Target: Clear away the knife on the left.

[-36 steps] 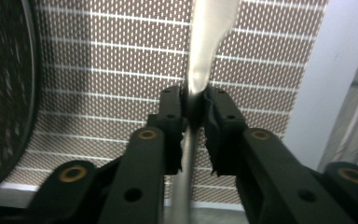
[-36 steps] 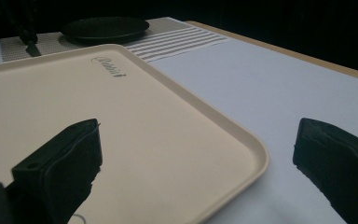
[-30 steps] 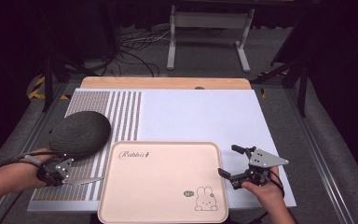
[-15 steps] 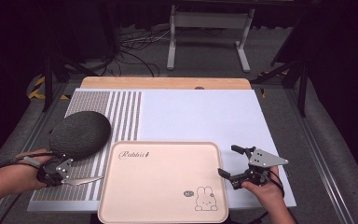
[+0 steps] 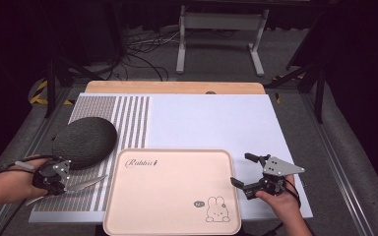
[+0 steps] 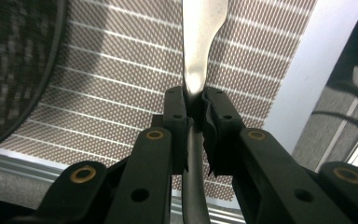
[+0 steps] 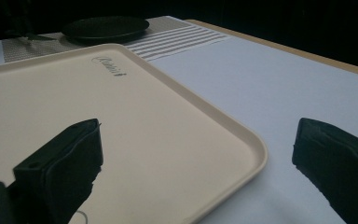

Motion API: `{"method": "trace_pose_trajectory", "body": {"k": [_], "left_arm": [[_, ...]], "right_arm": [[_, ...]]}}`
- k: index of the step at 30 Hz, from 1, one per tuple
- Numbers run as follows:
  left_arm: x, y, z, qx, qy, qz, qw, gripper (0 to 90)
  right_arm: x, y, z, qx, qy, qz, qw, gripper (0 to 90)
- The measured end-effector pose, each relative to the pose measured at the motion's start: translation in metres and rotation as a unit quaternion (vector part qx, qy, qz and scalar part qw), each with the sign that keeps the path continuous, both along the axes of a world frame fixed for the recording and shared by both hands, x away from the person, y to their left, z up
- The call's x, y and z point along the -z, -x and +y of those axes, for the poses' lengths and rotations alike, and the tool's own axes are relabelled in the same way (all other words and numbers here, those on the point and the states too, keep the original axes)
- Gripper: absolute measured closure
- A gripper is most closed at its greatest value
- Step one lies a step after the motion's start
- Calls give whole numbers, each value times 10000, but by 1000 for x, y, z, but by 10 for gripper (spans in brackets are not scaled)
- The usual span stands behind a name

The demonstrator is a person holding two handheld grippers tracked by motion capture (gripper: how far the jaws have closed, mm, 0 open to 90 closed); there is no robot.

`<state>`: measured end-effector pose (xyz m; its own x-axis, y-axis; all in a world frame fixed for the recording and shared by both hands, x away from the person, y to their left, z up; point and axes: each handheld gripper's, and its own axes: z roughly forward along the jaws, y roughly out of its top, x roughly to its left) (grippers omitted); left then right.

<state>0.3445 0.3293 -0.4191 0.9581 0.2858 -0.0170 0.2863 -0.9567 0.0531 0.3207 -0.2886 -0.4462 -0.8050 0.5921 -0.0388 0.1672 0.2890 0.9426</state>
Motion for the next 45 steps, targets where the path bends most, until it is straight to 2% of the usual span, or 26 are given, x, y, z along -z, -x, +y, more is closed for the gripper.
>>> {"method": "trace_pose_trajectory", "body": {"k": [3, 6, 8, 9, 10, 11, 13, 16, 18, 23, 24, 26, 27, 28, 29, 30, 31, 32, 33, 36, 37, 38, 39, 41, 42, 45], "left_arm": [[-8, -1, -6, -237, 161, 73, 9996, 806], [-14, -1, -12, -564, 379, 209, 9975, 806], [-17, -1, -16, -807, 526, 287, 9949, 806], [-19, -2, -18, -1021, 584, 434, 9921, 806], [-19, -2, -18, -1021, 584, 434, 9921, 805], [-21, -1, -22, -1135, 581, 549, 9903, 805], [-23, 0, -31, -1287, 411, 692, 9884, 805], [-27, 0, -37, -1481, 497, 650, 9856, 805], [-32, 0, -40, -1717, 626, 620, 9812, 805], [-33, -1, -46, -2106, 605, 635, 9736, 805], [-33, -1, -48, -2219, 661, 697, 9703, 805], [-34, -1, -51, -2275, 780, 685, 9682, 806], [-35, -1, -52, -2339, 849, 696, 9660, 805], [-35, -1, -52, -2339, 849, 696, 9660, 805], [-35, 0, -54, -2413, 928, 694, 9635, 805], [-36, 1, -59, -2660, 1058, 614, 9562, 805], [-36, 1, -60, -2704, 1081, 600, 9548, 805], [-36, 2, -62, -2815, 1187, 598, 9503, 805], [-36, 2, -62, -2815, 1187, 598, 9503, 805], [-37, 3, -68, -2951, 1310, 703, 9438, 805], [-37, 4, -70, -3004, 1378, 740, 9409, 805], [-37, 4, -71, -3007, 1410, 825, 9396, 805], [-37, 5, -74, -3045, 1498, 863, 9367, 806], [-38, 4, -75, -3042, 1499, 913, 9363, 805], [-38, 5, -77, -3079, 1555, 928, 9340, 805], [-38, 5, -84, -3124, 1544, 938, 9326, 806]], "right_arm": [[0, 0, 0, 18, 22, -9, 10000, 25], [0, 0, -1, 26, 13, -7, 10000, 26], [0, 0, -1, 24, 9, 0, 10000, 26], [0, 0, -1, 29, 14, 3, 10000, 27], [0, 0, -2, 35, 14, -1, 10000, 27], [0, 0, -2, 43, 5, -7, 10000, 26], [-1, 1, -3, 43, -2, 1, 10000, 27], [-1, 1, -3, 55, -13, 13, 10000, 27], [-1, 1, -3, 44, -5, 13, 10000, 27], [-1, 1, -3, 46, -14, 23, 10000, 27], [0, 1, -3, 46, -11, 26, 10000, 26], [0, 1, -3, 45, -7, 29, 10000, 26], [0, 1, -3, 42, -10, 33, 10000, 26], [0, 1, -3, 42, -10, 37, 10000, 26], [0, 1, -3, 42, -10, 37, 10000, 26], [0, 0, -3, 44, 11, 30, 10000, 26], [0, 0, -3, 42, 8, 32, 10000, 26], [0, 1, -3, 38, 4, 36, 10000, 26], [0, 1, -3, 38, 4, 36, 10000, 26], [0, 1, -3, 30, 6, 34, 10000, 26], [0, 1, -3, 37, 2, 33, 10000, 27], [0, 1, -4, 40, -4, 35, 10000, 26], [0, 1, -4, 44, -8, 36, 10000, 26], [0, 1, -4, 44, -9, 38, 10000, 26], [0, 1, -4, 42, -7, 40, 10000, 26], [0, 1, -3, 27, 8, 34, 10000, 27]]}}
